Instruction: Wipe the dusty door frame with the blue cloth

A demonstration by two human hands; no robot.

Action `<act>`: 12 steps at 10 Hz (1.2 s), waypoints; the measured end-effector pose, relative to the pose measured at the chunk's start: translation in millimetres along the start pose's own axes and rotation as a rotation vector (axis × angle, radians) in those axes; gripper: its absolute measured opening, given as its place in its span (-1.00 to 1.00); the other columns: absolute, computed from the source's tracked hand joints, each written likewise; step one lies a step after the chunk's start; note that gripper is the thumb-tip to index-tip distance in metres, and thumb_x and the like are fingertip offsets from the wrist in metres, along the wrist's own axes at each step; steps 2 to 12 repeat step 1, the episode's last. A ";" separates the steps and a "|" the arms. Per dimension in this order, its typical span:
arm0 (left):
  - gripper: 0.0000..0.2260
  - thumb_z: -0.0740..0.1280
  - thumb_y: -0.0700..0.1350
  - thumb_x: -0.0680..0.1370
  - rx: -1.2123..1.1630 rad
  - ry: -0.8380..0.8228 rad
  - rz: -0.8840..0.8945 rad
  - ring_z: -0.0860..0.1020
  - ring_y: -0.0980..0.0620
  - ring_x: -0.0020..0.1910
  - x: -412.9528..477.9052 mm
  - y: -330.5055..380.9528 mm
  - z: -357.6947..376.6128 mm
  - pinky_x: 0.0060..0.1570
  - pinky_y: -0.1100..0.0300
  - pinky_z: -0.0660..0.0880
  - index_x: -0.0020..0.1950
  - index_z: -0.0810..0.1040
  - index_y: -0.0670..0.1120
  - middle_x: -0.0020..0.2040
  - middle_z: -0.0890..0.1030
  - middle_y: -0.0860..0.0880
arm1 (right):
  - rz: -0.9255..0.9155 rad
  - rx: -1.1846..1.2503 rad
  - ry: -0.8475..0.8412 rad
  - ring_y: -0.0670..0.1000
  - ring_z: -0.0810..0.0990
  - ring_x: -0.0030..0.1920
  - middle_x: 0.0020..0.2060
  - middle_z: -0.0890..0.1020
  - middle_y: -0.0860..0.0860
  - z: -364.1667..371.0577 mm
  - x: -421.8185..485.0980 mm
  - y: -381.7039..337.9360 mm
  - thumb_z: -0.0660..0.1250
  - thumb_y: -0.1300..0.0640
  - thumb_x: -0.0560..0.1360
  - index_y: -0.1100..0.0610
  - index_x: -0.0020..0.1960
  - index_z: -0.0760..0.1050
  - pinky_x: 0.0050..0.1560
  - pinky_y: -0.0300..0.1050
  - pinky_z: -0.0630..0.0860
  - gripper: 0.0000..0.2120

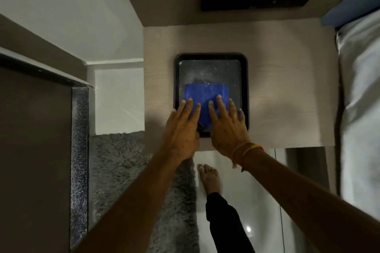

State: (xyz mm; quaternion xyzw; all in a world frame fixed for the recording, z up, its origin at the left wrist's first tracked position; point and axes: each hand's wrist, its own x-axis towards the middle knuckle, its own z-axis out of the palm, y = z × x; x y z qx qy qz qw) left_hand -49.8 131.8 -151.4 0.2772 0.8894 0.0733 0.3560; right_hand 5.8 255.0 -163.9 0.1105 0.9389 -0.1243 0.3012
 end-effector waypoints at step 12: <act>-0.41 0.17 -0.15 0.54 -0.152 0.275 -0.008 -0.05 -0.06 0.53 -30.1 0.1 -35.9 0.51 0.05 -0.02 0.51 -0.03 -0.07 0.56 -0.02 -0.11 | -0.044 0.011 0.099 0.25 -0.19 0.49 0.52 -0.18 0.20 -28.0 -18.0 -17.0 0.08 0.07 0.59 0.14 0.51 -0.21 0.46 0.25 -0.12 -0.36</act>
